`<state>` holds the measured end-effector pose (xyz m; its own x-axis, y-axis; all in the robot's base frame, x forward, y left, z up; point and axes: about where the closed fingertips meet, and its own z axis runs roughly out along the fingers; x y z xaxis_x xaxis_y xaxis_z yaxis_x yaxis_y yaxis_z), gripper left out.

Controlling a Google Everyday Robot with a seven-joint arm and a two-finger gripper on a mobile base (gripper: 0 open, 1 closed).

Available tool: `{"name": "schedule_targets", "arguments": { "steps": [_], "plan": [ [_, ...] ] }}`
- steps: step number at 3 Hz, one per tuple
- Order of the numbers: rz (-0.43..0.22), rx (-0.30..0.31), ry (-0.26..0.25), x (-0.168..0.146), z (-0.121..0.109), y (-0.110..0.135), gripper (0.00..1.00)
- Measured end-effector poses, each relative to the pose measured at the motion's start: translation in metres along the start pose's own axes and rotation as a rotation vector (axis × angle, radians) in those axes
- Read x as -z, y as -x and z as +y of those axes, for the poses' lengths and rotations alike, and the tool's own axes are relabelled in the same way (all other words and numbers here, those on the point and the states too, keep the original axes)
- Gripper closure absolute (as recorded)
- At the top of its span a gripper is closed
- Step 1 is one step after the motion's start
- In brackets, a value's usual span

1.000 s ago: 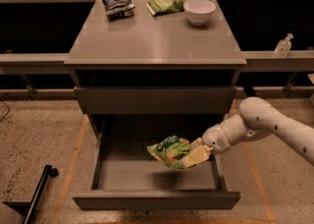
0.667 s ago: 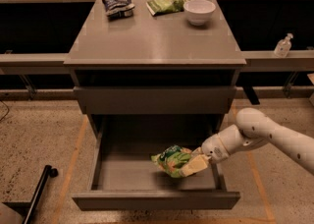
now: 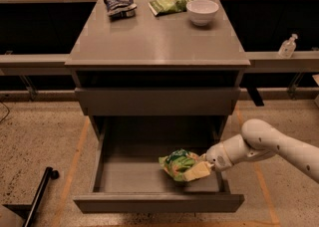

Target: Place green rice chip bag into middle drawer

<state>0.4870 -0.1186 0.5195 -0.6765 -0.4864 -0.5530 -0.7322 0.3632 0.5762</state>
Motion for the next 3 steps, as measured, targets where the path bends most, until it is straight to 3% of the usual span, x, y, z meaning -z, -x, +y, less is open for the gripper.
{"name": "schedule_targets", "arguments": {
  "steps": [2,3],
  "plan": [
    [0.008,0.002,0.016,-0.0040,0.0031,-0.0003,0.13],
    [0.009,0.003,0.020,-0.0061,0.0037,-0.0004,0.00]
  ]
}}
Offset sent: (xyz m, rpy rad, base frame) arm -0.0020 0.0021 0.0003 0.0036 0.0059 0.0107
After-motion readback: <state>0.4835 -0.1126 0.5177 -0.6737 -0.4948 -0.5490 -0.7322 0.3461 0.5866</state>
